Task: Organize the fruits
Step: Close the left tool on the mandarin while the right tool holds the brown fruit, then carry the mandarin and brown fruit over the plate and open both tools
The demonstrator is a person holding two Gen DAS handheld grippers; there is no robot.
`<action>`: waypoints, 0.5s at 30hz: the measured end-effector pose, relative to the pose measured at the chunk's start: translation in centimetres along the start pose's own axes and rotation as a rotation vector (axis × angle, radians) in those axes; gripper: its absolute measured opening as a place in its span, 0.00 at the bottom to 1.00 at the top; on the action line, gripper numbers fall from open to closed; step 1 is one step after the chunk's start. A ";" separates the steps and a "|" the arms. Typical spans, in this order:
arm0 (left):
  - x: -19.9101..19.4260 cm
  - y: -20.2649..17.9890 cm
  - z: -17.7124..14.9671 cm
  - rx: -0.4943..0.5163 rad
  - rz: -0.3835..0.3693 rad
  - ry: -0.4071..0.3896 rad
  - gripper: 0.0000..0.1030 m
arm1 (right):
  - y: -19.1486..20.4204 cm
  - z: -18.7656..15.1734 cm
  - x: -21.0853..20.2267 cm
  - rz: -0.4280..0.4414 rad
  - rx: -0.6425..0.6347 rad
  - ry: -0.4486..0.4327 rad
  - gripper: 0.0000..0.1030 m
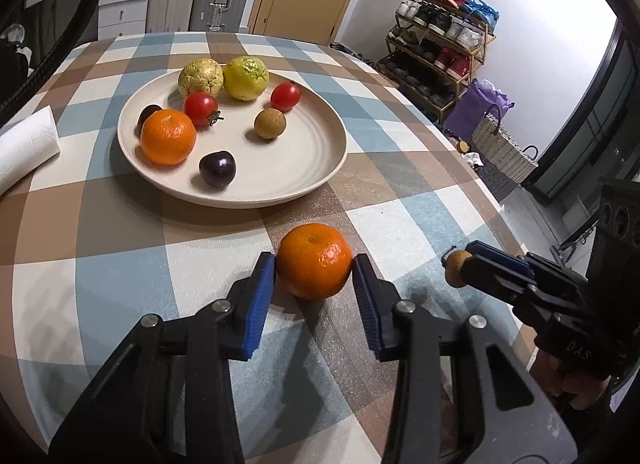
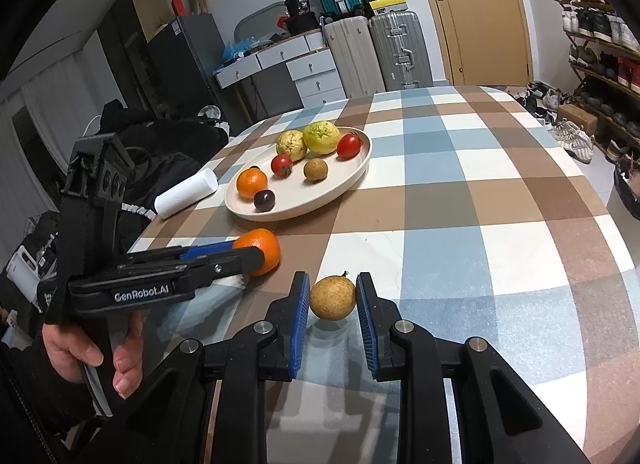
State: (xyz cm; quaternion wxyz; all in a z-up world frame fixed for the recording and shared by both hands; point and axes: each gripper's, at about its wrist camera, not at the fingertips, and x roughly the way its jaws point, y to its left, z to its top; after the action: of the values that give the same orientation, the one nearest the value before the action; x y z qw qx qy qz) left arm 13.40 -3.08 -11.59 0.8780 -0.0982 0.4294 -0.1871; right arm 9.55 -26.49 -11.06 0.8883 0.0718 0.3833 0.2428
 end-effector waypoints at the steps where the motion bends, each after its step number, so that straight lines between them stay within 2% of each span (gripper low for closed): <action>1: -0.1 0.1 0.0 -0.003 -0.009 -0.003 0.36 | 0.1 0.2 0.1 0.001 0.004 0.000 0.24; 6: -0.9 0.5 0.5 -0.013 -0.034 -0.029 0.36 | 0.3 1.0 1.0 0.010 0.015 0.007 0.24; 15: -2.3 0.8 4.1 -0.012 -0.054 -0.091 0.36 | 0.1 4.1 2.4 0.019 0.023 -0.009 0.24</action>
State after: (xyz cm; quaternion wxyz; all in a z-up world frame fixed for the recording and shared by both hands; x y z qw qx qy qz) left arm 15.58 -1.31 -7.70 0.8906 -0.1236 0.3874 -0.2034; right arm 13.89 -25.01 -9.76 0.8867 0.0865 0.3815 0.2464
